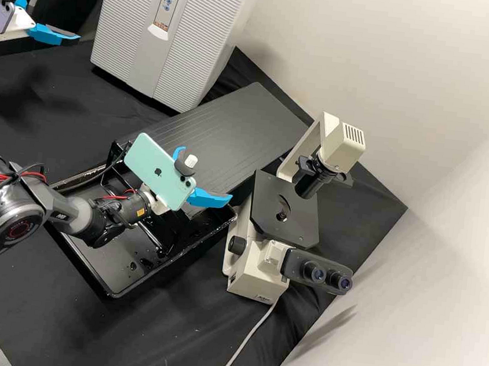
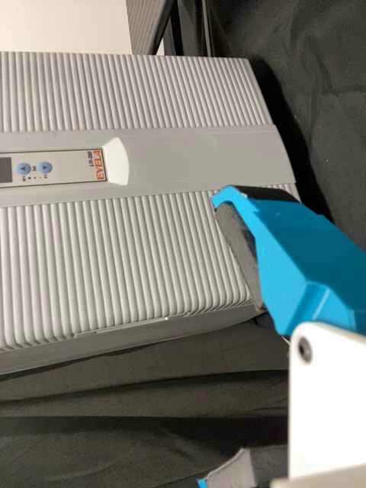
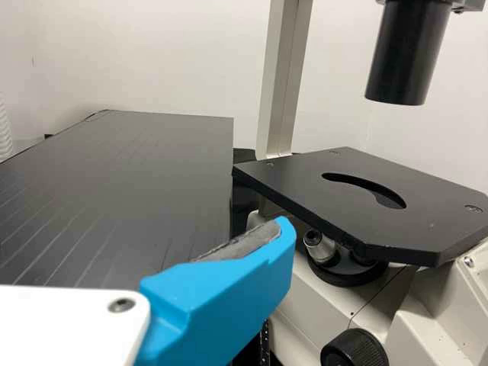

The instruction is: Open the incubator door

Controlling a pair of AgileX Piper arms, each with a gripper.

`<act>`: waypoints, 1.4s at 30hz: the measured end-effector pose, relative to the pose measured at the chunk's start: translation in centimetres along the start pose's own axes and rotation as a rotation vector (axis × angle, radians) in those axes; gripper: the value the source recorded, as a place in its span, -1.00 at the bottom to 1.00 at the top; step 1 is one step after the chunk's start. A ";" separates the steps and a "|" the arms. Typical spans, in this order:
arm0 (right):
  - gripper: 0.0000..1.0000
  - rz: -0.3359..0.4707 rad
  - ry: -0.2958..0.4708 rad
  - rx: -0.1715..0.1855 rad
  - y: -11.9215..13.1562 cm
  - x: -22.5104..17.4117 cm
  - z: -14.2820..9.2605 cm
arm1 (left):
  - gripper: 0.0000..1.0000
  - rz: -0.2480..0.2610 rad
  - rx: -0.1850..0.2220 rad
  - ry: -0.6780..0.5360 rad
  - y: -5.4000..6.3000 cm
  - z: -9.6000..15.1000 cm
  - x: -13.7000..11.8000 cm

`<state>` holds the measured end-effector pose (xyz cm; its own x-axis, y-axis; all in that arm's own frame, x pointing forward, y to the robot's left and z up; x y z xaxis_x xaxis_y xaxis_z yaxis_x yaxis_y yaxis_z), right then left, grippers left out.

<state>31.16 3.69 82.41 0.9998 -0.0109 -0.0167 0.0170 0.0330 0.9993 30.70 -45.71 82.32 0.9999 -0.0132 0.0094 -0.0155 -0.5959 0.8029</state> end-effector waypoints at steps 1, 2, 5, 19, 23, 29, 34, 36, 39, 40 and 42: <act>1.00 0.000 0.000 0.000 0.0 0.0 0.0 | 1.00 0.000 0.000 0.000 0.0 0.0 0.0; 1.00 0.000 0.000 0.000 0.0 0.0 0.0 | 1.00 0.000 0.000 0.000 0.0 0.0 0.0; 1.00 0.000 0.000 0.000 0.0 0.0 0.0 | 1.00 0.000 0.000 0.000 0.0 0.0 0.0; 1.00 0.000 0.000 0.000 0.0 0.0 0.0 | 1.00 -0.001 0.005 -0.007 0.0 0.1 0.0; 1.00 0.000 0.000 0.000 0.0 0.0 0.0 | 1.00 -0.007 -0.008 -0.029 -0.1 0.1 0.0; 1.00 0.000 0.000 0.000 0.0 0.0 0.0 | 1.00 -0.005 -0.025 -0.024 0.0 -0.3 0.3; 1.00 0.000 0.000 0.000 0.0 0.0 0.0 | 1.00 0.012 -0.016 -0.015 0.6 -0.8 1.1; 1.00 0.000 0.000 0.000 0.0 0.0 0.0 | 1.00 0.012 -0.020 -0.009 0.7 -1.2 1.6; 1.00 0.000 0.000 0.000 0.0 0.0 0.0 | 1.00 0.015 -0.030 -0.008 1.1 -1.8 2.6; 1.00 0.000 0.000 0.000 0.0 0.0 0.0 | 1.00 0.012 -0.029 -0.012 1.2 -2.0 2.9; 1.00 0.000 0.000 0.000 0.0 0.0 0.0 | 1.00 0.012 -0.031 -0.025 1.6 -2.4 3.6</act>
<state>31.16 3.69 82.41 0.9998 -0.0109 -0.0167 0.0170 0.0330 0.9993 34.33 -44.83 85.06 0.9992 -0.0409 0.0048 -0.0273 -0.5704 0.8209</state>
